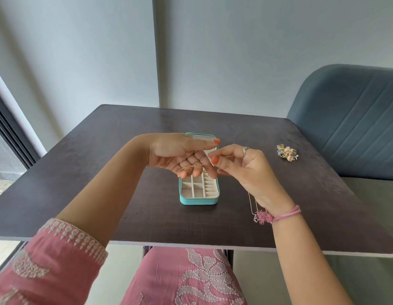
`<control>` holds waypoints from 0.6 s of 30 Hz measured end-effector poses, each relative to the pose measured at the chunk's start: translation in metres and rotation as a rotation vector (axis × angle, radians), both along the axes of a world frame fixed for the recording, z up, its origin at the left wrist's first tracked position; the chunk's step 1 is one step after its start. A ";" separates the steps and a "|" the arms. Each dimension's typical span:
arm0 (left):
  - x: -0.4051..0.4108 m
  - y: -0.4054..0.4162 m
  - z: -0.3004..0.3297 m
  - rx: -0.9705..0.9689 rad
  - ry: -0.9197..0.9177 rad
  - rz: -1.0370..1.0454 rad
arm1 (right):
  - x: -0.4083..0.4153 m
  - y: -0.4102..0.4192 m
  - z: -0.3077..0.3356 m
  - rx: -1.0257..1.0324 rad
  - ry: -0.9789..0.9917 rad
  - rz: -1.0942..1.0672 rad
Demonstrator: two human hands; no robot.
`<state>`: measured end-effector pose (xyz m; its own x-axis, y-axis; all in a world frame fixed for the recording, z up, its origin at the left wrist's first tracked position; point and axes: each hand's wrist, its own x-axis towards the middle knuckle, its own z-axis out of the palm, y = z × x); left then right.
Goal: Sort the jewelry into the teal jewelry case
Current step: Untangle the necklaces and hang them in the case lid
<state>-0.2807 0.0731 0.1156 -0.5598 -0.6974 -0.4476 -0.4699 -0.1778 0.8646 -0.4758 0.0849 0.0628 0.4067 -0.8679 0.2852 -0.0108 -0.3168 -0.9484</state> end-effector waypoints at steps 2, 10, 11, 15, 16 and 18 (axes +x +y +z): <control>-0.002 0.000 0.002 0.005 -0.005 0.004 | 0.000 -0.001 0.005 -0.164 0.112 0.013; -0.008 -0.002 0.011 0.011 -0.158 0.007 | 0.003 -0.007 0.022 -0.485 0.586 0.012; -0.009 -0.002 0.013 0.021 -0.171 0.015 | 0.004 -0.007 0.022 -0.486 0.578 0.010; -0.015 0.000 0.015 0.032 -0.261 0.014 | 0.010 -0.006 0.015 -0.487 0.588 -0.001; -0.016 0.000 0.014 0.029 -0.271 0.018 | 0.011 -0.006 0.013 -0.472 0.587 0.001; -0.016 -0.002 0.010 0.015 -0.253 0.054 | 0.012 -0.006 0.009 -0.390 0.541 0.008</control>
